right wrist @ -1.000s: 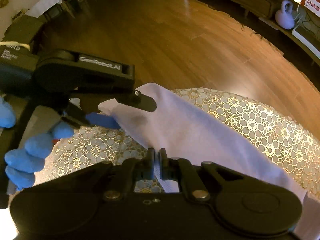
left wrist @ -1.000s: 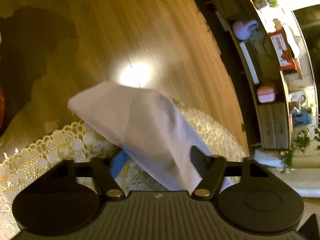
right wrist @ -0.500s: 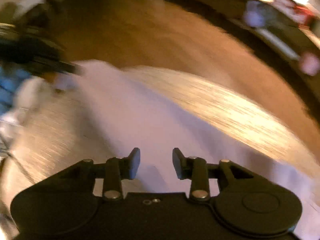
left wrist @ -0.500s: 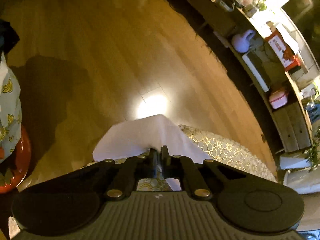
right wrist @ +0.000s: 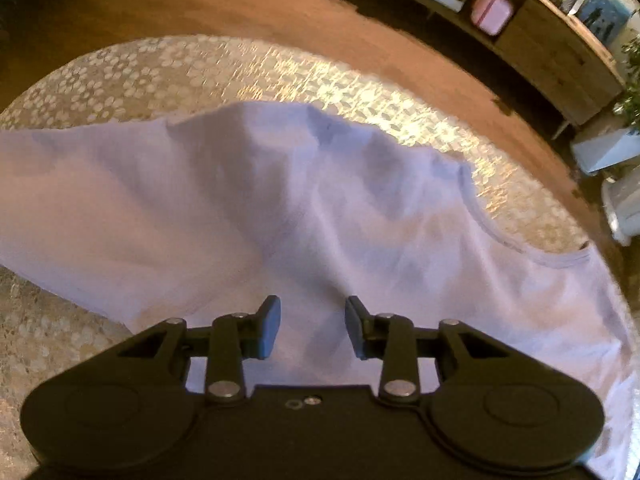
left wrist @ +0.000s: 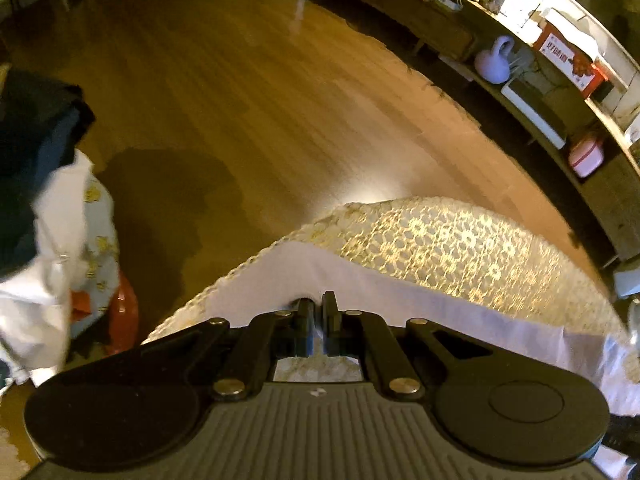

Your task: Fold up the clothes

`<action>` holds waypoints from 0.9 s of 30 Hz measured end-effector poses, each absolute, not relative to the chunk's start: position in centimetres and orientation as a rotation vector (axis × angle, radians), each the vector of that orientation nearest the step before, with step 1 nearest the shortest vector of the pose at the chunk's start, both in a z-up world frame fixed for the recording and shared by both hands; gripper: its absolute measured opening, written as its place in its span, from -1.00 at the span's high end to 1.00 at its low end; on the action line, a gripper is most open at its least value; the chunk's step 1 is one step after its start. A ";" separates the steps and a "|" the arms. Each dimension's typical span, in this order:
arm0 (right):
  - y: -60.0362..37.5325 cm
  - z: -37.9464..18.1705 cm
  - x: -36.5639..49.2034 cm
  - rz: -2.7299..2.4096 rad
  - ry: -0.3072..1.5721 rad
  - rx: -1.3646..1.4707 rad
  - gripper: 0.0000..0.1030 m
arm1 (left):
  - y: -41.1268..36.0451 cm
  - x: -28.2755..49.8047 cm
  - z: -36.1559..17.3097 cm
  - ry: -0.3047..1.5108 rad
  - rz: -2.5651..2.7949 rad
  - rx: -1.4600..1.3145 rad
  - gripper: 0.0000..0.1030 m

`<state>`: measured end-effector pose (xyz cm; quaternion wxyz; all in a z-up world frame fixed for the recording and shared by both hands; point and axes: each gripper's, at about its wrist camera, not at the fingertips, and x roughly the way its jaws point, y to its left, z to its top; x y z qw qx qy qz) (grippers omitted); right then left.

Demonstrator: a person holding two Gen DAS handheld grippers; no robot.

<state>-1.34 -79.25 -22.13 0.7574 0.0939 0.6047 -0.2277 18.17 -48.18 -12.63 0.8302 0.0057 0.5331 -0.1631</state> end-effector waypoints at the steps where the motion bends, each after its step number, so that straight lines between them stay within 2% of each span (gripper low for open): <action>1: -79.3 -22.5 -1.5 -0.488 1.324 0.195 -1.00 | -48.3 17.7 -12.3 1.119 -0.341 0.023 0.95; 4: -79.6 -22.4 -2.4 -0.460 1.300 0.191 -1.00 | -49.2 16.2 -10.9 1.068 -0.345 0.047 0.95; 10: -79.5 -19.9 -7.4 -0.404 1.252 0.221 -1.00 | -54.7 10.3 -5.1 0.829 -0.536 0.126 0.95; 17: -77.6 -20.0 -16.5 -0.327 1.349 0.294 -1.00 | -64.9 1.0 -1.2 0.664 -0.885 0.219 0.95; 24: -77.1 -20.7 -24.2 -0.376 1.330 0.429 -1.00 | -75.0 -8.9 -2.6 0.701 -1.138 0.248 0.95; 27: -77.1 -20.8 -27.5 -0.405 1.312 0.493 -1.00 | -77.7 -13.4 -4.9 0.707 -1.226 0.336 0.95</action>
